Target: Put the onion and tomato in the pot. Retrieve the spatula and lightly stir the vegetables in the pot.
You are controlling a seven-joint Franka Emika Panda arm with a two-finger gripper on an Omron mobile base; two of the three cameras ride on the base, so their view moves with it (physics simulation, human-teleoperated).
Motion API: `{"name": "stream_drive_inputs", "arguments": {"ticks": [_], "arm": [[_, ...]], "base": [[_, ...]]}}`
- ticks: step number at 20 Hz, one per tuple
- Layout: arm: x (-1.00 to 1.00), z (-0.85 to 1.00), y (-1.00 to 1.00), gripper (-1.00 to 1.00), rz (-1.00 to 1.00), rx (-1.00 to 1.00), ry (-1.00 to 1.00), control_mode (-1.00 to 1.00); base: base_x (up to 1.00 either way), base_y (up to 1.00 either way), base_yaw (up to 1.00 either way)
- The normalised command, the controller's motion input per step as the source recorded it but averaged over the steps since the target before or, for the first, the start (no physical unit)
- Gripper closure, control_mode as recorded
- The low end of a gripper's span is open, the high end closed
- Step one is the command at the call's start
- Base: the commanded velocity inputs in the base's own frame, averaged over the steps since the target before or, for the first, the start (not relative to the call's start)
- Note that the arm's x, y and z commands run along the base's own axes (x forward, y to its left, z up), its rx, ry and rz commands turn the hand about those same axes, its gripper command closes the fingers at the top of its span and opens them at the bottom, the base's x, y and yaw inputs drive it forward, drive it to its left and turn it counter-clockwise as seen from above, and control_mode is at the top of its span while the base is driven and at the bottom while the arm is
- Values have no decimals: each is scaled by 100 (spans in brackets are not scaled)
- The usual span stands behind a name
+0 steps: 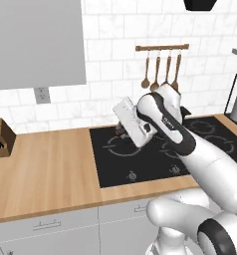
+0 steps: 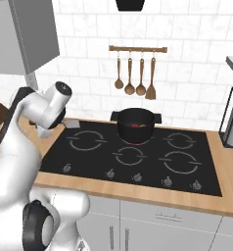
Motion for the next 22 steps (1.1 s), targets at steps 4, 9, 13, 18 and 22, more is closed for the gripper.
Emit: {"name": "stream_drive_inputs", "arguments": {"ticks": [4, 9, 13, 18, 22], "arm": [[6, 100, -100, 100, -15, 49, 0, -100], [44, 95, -99, 100, -22, 48, 4, -100], [75, 60, -72, 100, -25, 42, 20, -100], [80, 38, -72, 100, -29, 34, 21, -100], [96, 16, -99, 100, -17, 34, 12, -100]], "base": [[0, 0, 0], [0, 0, 0], [0, 0, 0], [0, 0, 0], [0, 0, 0]]}}
